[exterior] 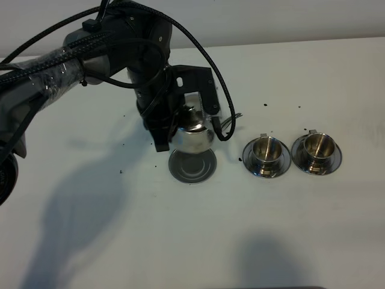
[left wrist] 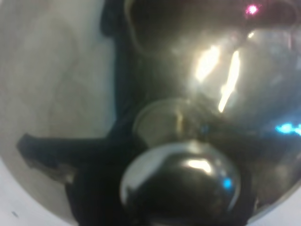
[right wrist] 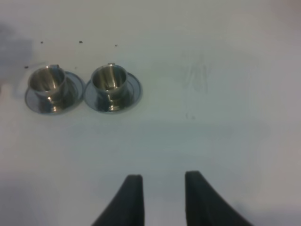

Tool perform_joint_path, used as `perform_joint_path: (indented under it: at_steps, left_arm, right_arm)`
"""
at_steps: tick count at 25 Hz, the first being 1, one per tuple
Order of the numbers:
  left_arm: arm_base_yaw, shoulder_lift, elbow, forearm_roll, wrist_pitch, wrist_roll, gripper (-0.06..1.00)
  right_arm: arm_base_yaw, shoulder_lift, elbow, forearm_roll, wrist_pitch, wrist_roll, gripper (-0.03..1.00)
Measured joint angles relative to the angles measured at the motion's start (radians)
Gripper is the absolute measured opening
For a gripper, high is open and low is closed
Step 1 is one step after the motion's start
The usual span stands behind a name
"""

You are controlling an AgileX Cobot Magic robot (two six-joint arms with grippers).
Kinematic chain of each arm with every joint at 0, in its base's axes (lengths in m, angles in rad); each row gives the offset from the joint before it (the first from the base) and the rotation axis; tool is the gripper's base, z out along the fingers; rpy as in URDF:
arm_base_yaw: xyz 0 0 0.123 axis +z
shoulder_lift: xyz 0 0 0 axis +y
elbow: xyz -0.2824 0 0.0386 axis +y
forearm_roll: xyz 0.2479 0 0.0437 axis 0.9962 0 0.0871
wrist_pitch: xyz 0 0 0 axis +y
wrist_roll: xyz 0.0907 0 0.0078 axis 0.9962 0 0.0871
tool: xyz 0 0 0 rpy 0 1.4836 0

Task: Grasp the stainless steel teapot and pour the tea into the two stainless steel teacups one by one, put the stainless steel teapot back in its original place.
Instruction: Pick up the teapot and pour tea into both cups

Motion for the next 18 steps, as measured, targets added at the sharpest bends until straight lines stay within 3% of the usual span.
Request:
perform_joint_path:
  at_steps: [5, 18]
  left_arm:
    - [0.000, 0.000, 0.000, -0.064, -0.086, 0.111, 0.22]
    - [0.000, 0.000, 0.000, -0.081, -0.174, 0.316, 0.22]
  right_arm:
    - [0.000, 0.000, 0.000, 0.000, 0.000, 0.000, 0.21]
    - [0.000, 0.000, 0.000, 0.000, 0.000, 0.000, 0.21]
